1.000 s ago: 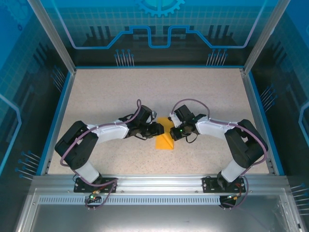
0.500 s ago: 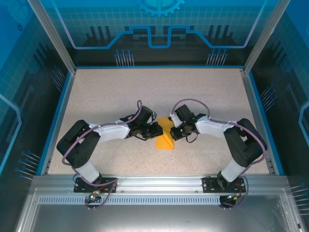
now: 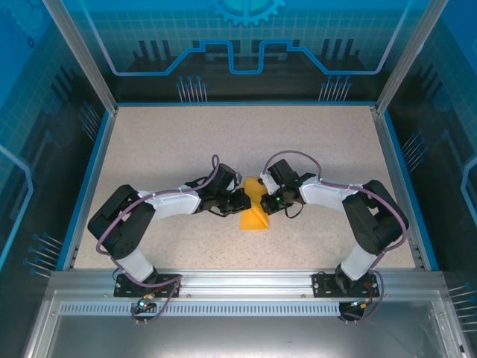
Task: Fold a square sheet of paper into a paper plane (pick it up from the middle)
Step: Fold the triangle a second time at the center of the table.
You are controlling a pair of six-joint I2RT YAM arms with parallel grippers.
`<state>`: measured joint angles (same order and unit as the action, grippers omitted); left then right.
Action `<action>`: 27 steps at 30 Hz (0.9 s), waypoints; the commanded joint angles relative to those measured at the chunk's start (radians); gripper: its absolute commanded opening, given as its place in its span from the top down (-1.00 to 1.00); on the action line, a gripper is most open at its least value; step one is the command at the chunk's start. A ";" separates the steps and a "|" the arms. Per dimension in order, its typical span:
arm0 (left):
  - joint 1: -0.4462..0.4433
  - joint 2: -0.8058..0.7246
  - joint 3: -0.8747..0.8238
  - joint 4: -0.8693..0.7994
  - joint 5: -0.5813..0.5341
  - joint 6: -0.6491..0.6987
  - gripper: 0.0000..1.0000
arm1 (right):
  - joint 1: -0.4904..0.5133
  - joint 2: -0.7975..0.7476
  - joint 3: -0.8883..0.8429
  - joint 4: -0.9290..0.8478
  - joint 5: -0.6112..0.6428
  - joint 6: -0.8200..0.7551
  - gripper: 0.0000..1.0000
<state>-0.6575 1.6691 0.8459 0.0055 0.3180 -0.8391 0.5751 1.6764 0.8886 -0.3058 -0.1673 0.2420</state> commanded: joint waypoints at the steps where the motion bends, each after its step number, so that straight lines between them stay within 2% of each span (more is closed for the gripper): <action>1: -0.008 0.003 0.011 -0.008 0.013 0.003 0.77 | -0.018 -0.017 0.008 -0.023 0.000 -0.007 0.86; 10: -0.007 -0.003 0.030 -0.026 0.016 0.013 0.76 | -0.019 -0.106 -0.044 -0.028 -0.058 0.009 0.85; 27: -0.008 -0.003 0.044 -0.042 0.023 0.020 0.76 | -0.018 -0.027 -0.015 -0.032 -0.008 0.020 0.85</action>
<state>-0.6575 1.6691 0.8631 -0.0120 0.3187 -0.8356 0.5747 1.6348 0.8581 -0.3241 -0.1837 0.2508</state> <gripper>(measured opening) 0.121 0.078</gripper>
